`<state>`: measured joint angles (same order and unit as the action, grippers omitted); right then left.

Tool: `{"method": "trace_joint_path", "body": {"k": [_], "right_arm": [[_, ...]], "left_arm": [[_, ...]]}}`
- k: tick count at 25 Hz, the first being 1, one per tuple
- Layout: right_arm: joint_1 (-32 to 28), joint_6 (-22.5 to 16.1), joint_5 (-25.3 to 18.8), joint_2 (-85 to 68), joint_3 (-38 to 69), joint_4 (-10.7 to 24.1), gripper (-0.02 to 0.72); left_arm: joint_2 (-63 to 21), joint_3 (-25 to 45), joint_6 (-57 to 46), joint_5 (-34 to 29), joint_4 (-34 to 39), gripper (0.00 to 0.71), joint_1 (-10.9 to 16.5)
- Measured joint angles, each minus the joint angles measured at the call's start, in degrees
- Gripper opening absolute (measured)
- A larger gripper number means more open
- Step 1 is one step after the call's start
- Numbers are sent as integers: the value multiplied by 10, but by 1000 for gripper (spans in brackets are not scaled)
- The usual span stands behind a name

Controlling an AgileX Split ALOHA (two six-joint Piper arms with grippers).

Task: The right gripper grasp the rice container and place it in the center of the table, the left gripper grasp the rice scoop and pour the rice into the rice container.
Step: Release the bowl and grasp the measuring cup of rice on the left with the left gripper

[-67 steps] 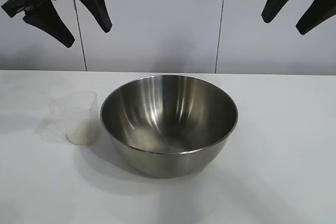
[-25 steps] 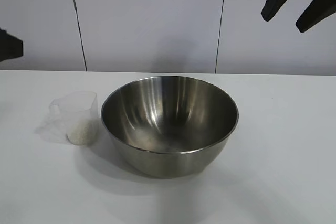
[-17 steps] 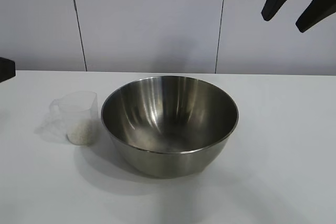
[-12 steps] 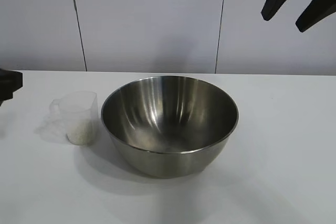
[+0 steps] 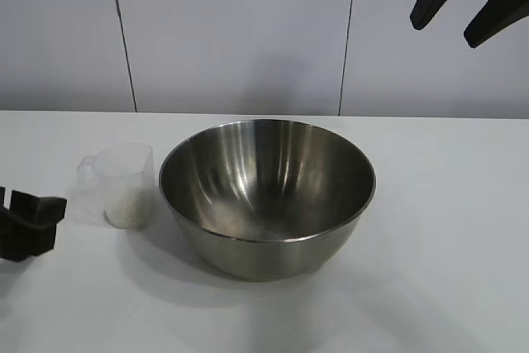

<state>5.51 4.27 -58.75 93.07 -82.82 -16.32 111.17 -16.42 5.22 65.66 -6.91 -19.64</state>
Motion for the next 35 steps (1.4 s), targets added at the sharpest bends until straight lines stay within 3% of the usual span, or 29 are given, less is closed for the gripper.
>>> {"method": "trace_joint_path", "body": {"k": [13,19,35], "right_arm": [[0,0,2,0,0,0,433],[-1,0,3,0,0,0,433],[-1,0,13,0,0,0,433]], "left_arm": [[68,-63,2,4,-1,507,4],[79,-88,3,4,-1,507,25],[100,-100,3,3,14,507,34]]}}
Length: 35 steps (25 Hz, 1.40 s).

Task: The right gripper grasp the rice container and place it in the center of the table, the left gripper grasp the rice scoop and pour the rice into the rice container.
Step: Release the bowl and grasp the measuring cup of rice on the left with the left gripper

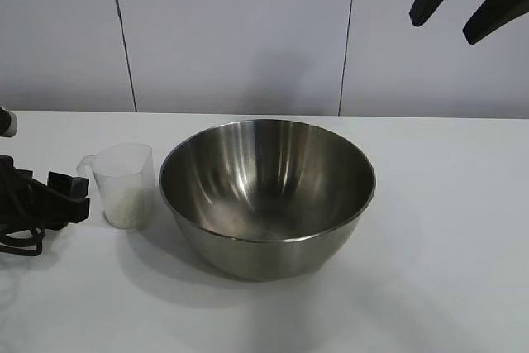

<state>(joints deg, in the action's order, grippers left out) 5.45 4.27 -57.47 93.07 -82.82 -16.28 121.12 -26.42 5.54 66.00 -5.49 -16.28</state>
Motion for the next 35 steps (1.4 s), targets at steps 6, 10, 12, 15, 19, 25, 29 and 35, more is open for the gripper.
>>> {"method": "trace_joint_path", "body": {"k": [6,10,12,15,19,25,29,35], "right_arm": [[0,0,0,0,0,0,433],[0,0,0,0,0,0,433],[0,0,0,0,0,0,433],[0,0,1,0,0,0,433],[0,0,3,0,0,0,433],[0,0,4,0,0,0,432],[0,0,5,0,0,0,432],[0,0,15,0,0,0,432]], "left_arm": [[1,-18,0,0,1,507,0],[1,-22,0,0,1,507,0],[1,-24,0,0,1,507,0],[1,-26,-1,0,1,481,0],[1,-32,-1,0,9,382,0],[1,-32,-3,0,59,50,0],[0,-32,-15,0,62,12,0],[-80,-32,-22,-7,60,9,0]]}}
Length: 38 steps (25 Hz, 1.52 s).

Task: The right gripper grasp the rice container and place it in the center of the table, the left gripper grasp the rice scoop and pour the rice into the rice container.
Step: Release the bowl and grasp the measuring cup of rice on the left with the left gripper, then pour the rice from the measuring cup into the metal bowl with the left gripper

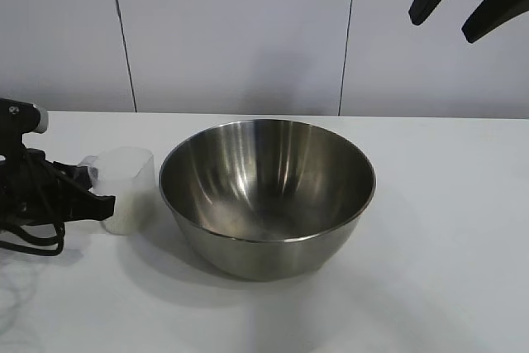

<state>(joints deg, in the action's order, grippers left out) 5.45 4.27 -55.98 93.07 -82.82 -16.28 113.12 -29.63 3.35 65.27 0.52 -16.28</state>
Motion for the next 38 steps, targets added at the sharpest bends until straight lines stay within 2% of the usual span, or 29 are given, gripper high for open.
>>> {"method": "trace_joint_path", "body": {"k": [3,6,9,11,16,20,23,33,38], "right_arm": [[0,0,0,0,0,0,432],[0,0,0,0,0,0,432],[0,0,0,0,0,0,432],[0,0,0,0,0,0,432],[0,0,0,0,0,0,432],[0,0,0,0,0,0,432],[0,0,0,0,0,0,432],[0,0,2,0,0,0,432],[0,0,3,0,0,-1,432]], "left_arm": [[-76,-1,0,-36,2,9,0],[-157,-16,2,-137,35,9,0],[-216,-52,0,-276,125,9,-9],[-240,-76,-5,-356,166,9,-30],[-255,-130,-1,-453,207,9,-111],[-244,-158,67,-475,215,9,-166],[-230,-172,157,-475,215,9,-184],[-217,-196,490,-467,215,8,-187],[-217,-199,631,-460,203,9,-202]]}}
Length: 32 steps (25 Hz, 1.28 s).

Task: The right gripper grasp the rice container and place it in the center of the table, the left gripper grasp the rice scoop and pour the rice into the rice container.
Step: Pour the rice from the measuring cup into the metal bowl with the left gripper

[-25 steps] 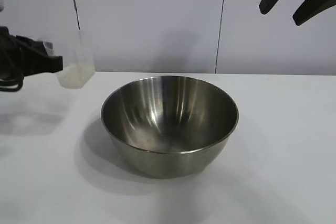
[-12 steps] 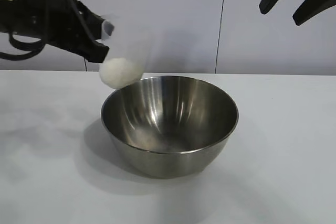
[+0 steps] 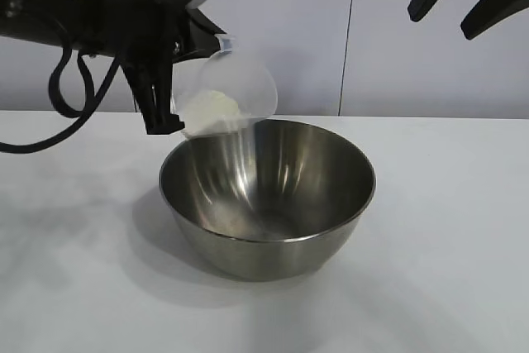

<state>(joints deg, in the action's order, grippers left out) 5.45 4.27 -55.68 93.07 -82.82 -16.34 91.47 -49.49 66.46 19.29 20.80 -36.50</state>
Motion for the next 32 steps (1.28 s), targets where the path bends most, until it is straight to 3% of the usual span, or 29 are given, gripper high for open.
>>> {"method": "trace_joint_path", "body": {"k": [4,10,19,25,32], "right_arm": [[0,0,3,0,0,0,432],[0,0,3,0,0,-6,432],[0,0,4,0,0,-10,432],[0,0,12,0,0,-10,432],[0,0,16,0,0,-10,432]], "left_arm": [[0,-3,122,-2,-50,9,-21],[0,-3,382,-11,-208,9,-65],[32,-3,780,37,-406,9,-73],[37,-3,883,88,-442,9,-79],[37,-4,913,119,-455,9,-120]]}}
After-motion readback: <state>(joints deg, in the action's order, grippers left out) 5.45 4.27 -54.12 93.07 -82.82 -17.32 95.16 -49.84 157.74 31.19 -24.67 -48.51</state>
